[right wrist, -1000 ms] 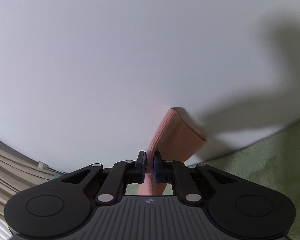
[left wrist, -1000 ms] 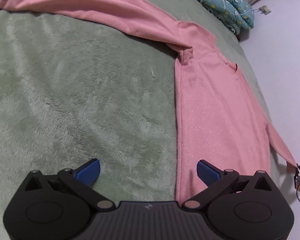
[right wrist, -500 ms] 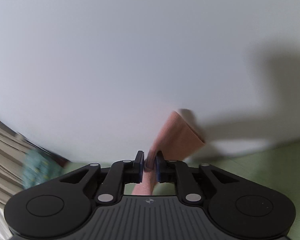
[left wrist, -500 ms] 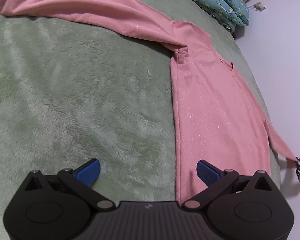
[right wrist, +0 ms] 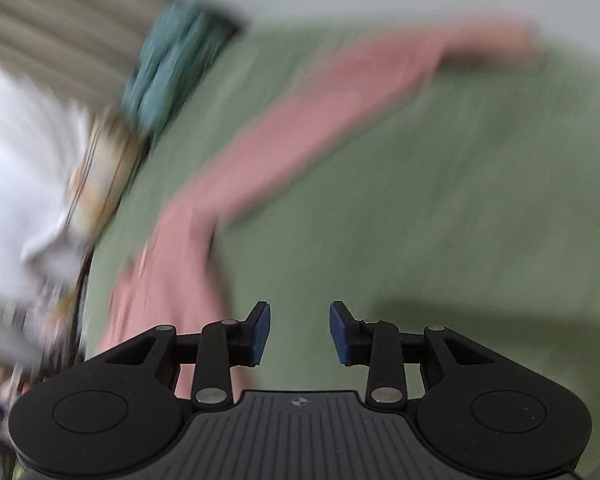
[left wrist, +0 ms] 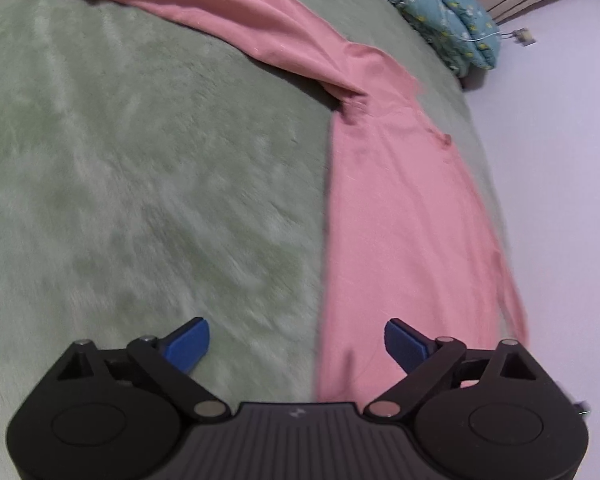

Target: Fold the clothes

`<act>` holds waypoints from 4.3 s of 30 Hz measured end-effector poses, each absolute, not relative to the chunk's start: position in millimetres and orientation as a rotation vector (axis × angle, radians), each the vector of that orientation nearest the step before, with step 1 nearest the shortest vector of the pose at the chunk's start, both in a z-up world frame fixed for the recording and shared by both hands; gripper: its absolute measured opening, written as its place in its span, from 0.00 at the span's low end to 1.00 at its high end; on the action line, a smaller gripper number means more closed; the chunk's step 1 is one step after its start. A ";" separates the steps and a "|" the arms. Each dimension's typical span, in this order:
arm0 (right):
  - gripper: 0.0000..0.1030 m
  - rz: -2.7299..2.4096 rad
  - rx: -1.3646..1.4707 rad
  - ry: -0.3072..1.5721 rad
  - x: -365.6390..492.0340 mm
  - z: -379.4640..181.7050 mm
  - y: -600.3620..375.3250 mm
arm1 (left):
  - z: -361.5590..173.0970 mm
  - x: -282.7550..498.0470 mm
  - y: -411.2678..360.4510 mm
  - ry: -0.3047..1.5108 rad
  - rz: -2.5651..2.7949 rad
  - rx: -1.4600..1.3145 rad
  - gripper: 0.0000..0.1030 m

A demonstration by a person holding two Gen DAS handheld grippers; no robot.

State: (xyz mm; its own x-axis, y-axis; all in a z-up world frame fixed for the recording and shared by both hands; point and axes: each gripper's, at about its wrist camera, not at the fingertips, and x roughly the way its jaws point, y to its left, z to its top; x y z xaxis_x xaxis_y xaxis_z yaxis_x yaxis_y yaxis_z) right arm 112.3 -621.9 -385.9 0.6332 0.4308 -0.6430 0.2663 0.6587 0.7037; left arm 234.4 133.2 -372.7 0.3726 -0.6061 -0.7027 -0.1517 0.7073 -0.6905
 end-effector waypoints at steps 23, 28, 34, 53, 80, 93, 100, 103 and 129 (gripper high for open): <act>0.28 0.207 0.977 0.982 58.5 -429.7 -518.8 | -392.5 192.9 46.3 1.325 -0.467 -0.584 0.41; 0.08 0.190 0.959 0.976 50.6 -419.1 -515.3 | -384.5 186.7 69.6 1.300 -0.449 -0.720 0.03; 0.08 0.230 0.901 1.066 44.0 -400.8 -504.6 | -372.3 170.7 93.6 1.292 -0.422 -0.710 0.03; 0.25 0.038 1.124 0.618 90.8 -381.4 -552.0 | -357.4 200.8 156.6 1.096 -0.194 -0.666 0.48; 0.03 -0.068 1.049 0.670 310.7 -403.3 -540.9 | -393.8 225.2 177.5 1.151 -0.204 -0.780 0.47; 0.04 -0.001 1.047 0.734 317.4 -436.4 -496.0 | -390.0 224.3 171.7 1.151 -0.194 -0.740 0.47; 0.07 -0.052 0.946 0.694 265.3 -409.9 -525.6 | -387.7 223.3 169.5 1.158 -0.192 -0.714 0.47; 0.38 -0.195 1.090 0.478 205.0 -405.1 -583.8 | -387.2 223.0 168.4 1.159 -0.190 -0.702 0.47; 0.24 -0.657 0.764 0.343 235.7 -346.9 -758.5 | -370.6 230.7 137.3 1.217 -0.121 -0.509 0.55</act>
State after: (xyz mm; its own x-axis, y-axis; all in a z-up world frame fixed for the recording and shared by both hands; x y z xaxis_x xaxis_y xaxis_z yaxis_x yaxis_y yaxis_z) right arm 235.7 -758.5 -346.9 0.7503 -0.4207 -0.5100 0.6589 0.5388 0.5250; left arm 230.7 137.3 -370.6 0.3558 -0.3556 -0.8643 -0.1786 0.8818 -0.4364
